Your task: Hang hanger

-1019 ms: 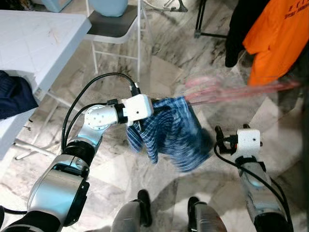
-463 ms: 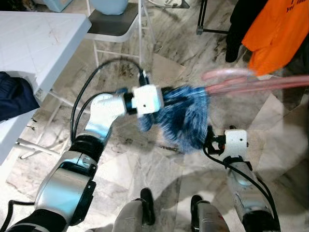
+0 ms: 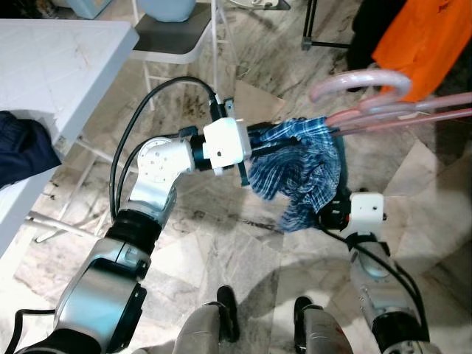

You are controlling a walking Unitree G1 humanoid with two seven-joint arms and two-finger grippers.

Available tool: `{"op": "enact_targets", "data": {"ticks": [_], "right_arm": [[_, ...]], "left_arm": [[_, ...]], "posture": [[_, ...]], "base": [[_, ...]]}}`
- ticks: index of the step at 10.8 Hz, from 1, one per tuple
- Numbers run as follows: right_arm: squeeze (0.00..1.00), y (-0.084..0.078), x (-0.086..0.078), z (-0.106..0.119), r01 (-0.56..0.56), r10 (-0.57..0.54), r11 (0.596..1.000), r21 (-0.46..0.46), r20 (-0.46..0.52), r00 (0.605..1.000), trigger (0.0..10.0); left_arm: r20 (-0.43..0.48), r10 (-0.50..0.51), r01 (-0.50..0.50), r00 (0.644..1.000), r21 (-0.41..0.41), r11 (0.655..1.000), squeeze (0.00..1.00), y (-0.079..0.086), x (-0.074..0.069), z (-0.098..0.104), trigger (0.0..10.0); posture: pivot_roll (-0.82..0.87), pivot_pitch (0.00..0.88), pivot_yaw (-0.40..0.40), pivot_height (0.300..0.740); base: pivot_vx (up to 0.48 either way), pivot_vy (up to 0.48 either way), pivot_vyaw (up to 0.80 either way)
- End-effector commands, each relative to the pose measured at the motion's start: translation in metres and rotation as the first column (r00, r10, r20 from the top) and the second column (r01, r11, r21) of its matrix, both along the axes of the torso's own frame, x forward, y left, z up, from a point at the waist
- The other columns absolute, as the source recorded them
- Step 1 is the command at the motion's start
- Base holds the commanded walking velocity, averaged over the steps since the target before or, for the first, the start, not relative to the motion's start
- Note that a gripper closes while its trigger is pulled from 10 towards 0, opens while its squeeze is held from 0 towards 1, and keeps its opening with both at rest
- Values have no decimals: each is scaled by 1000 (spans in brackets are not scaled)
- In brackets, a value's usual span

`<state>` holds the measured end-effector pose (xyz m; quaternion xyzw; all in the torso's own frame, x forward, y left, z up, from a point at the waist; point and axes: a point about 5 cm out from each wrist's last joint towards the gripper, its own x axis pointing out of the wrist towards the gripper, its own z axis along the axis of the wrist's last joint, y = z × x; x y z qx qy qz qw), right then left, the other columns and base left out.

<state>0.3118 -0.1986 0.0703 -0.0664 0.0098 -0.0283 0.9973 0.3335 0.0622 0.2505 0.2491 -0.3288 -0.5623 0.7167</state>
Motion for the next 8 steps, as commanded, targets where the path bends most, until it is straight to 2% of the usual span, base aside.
{"op": "enact_targets", "data": {"ticks": [1,2,3,4,6,8], "right_arm": [[0,3,-8,-17,12,-12,1000,7,-73,997,10000],[0,0,-11,-24,44,-39,998,37,-113,993,8118],[0,-7,-16,-33,96,-85,993,62,-164,983,0],[0,-22,-24,-44,181,-155,978,101,-222,963,0],[0,-62,-40,-52,390,-340,910,141,-285,896,0],[0,-97,-46,-35,509,-476,849,143,-209,854,0]], "left_arm": [[22,-11,11,1000,-23,1000,0,4,-3,9,0],[21,-17,17,1000,-46,999,0,2,-4,15,0],[22,-13,14,1000,-65,998,0,1,-5,20,0],[12,-3,5,1000,-91,996,0,3,-4,26,0],[8,28,-27,1000,-81,996,0,10,-1,26,0],[-29,71,-72,997,-40,997,0,19,3,9,0]], "posture": [[-45,327,213,740],[-48,328,214,740],[-48,329,213,740],[-49,330,213,740],[-48,327,215,740],[-59,323,215,740]], "base": [[0,0,0],[0,0,0],[0,0,0],[0,0,0],[0,0,0],[0,0,0]]}}
